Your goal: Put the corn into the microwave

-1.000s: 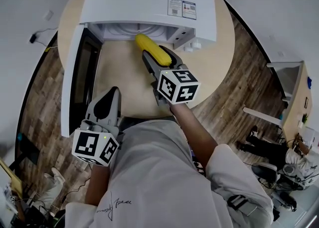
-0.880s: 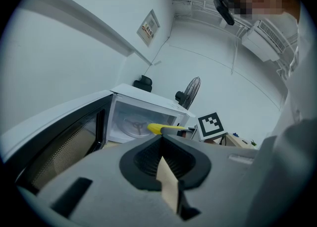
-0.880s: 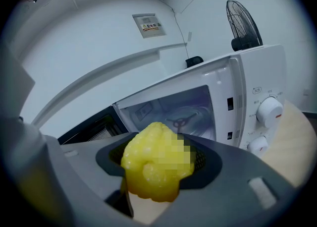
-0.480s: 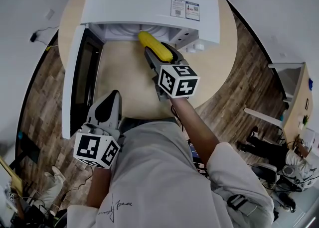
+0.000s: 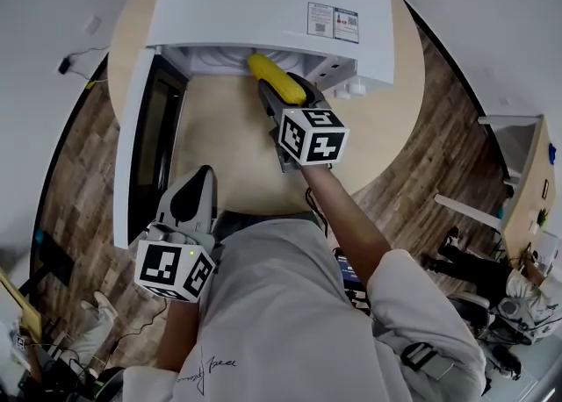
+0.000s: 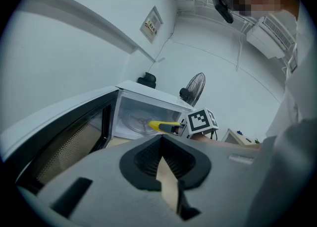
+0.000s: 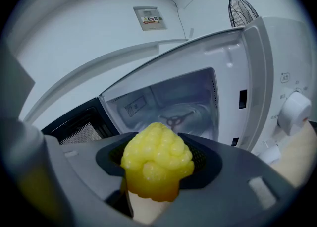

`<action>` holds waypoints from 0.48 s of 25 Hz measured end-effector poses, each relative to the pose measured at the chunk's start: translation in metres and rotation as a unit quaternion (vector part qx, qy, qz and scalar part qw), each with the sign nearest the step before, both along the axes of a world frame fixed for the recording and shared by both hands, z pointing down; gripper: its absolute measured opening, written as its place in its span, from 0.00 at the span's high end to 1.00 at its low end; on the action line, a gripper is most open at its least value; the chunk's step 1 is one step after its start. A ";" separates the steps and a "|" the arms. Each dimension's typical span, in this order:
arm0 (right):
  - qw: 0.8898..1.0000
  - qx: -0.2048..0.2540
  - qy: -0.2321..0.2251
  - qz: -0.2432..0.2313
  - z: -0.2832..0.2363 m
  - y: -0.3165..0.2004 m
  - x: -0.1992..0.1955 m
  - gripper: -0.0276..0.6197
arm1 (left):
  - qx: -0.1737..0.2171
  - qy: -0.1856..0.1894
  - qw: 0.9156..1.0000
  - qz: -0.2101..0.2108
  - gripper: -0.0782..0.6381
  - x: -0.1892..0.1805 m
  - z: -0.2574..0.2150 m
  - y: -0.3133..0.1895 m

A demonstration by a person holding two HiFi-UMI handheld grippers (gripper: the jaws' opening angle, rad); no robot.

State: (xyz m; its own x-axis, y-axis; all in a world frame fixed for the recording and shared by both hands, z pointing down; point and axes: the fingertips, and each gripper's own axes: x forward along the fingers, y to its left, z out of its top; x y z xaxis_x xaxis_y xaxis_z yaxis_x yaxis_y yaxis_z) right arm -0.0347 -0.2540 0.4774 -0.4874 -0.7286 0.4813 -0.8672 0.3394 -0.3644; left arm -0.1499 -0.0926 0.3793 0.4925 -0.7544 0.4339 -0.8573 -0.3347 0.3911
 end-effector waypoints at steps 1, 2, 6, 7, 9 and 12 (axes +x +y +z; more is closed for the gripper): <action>1.000 -0.001 0.001 0.002 0.001 -0.002 0.000 0.55 | -0.001 -0.002 1.000 0.000 0.90 0.000 0.001 0.000; 1.000 -0.002 0.001 0.003 0.003 -0.004 0.000 0.55 | -0.002 -0.004 1.000 0.001 0.90 0.001 0.001 0.000; 1.000 -0.005 0.006 0.000 0.009 -0.011 -0.002 0.55 | -0.007 -0.007 1.000 0.002 0.90 0.003 0.003 0.000; 1.000 -0.006 0.006 0.000 0.011 -0.012 -0.003 0.55 | -0.007 -0.008 1.000 0.002 0.90 0.003 0.003 0.000; 1.000 -0.007 0.007 0.001 0.013 -0.015 -0.004 0.55 | -0.008 -0.009 1.000 0.000 0.90 0.002 0.003 -0.001; 1.000 -0.009 0.007 0.003 0.017 -0.019 -0.005 0.55 | -0.010 -0.012 1.000 -0.002 0.90 0.001 0.004 -0.001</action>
